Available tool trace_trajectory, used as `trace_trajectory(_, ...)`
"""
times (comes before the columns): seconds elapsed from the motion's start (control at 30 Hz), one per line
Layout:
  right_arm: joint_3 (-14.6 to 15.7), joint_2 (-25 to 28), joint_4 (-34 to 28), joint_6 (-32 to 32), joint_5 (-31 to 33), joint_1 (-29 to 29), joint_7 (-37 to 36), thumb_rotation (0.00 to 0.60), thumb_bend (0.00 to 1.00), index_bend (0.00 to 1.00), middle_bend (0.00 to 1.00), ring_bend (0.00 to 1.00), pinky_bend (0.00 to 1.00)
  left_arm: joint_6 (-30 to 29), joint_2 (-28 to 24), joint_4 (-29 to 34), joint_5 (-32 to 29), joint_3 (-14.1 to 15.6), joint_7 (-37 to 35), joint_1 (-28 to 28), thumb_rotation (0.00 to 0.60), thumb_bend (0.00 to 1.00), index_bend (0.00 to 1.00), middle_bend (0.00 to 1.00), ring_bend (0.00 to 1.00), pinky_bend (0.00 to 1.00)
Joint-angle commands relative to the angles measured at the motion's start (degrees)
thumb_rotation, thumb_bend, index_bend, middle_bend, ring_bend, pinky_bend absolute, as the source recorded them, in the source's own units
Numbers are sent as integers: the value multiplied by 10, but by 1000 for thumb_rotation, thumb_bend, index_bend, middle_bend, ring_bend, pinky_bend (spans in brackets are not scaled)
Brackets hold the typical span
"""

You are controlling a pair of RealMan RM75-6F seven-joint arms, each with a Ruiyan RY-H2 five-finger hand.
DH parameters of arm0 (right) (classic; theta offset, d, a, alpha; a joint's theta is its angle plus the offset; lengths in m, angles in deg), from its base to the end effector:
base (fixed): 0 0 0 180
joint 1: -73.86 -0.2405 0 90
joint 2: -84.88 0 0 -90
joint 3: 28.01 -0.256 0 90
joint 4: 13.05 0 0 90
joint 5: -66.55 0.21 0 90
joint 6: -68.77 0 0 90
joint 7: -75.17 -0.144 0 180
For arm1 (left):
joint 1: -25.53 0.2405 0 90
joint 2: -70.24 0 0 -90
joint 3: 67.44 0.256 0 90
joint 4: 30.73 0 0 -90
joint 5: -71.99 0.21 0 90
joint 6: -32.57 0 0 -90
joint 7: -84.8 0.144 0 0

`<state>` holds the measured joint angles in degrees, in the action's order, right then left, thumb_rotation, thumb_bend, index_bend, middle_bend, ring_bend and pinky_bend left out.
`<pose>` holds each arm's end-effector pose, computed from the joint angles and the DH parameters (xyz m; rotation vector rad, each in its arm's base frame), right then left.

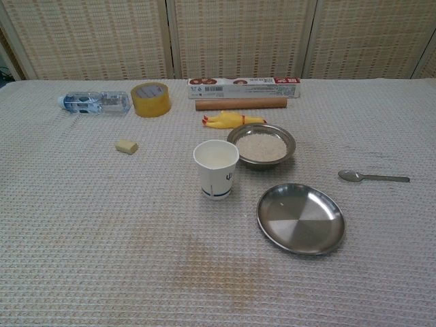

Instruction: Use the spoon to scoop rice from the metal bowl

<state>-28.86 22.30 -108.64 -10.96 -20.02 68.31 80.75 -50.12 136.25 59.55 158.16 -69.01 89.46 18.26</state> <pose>-0.3062 -0.1754 0.1447 1.5023 -0.9305 0.7913 -0.3113 0.1896 0.1430 -1.4738 -0.8555 -0.8368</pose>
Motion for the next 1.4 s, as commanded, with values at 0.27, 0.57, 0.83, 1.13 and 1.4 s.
trace_trajectory(0.27,-17,-37,30,18,29,-15,27,526,183,17,0,0,0,11,9,-3,-8,-4,13,-7,600,416,0,0,0,67)
trace_trajectory(0.57,-66,-120,115,158,116,-111,69,525,240,373,0,0,0,30,17,-11,-8,-1,18,-18,600,420,0,0,0,69)
trace_trajectory(0.83,-90,-215,211,219,169,-168,84,532,288,441,0,0,0,35,18,-9,-13,1,24,-19,600,423,0,0,0,72)
trace_trajectory(1.13,-98,-265,272,262,201,-204,82,531,295,441,0,0,0,38,15,-10,-17,2,17,-19,600,423,0,0,0,72)
trace_trajectory(1.4,-97,-287,289,281,208,-230,94,531,323,448,0,0,0,41,10,-7,-19,4,12,-19,600,422,0,0,0,74)
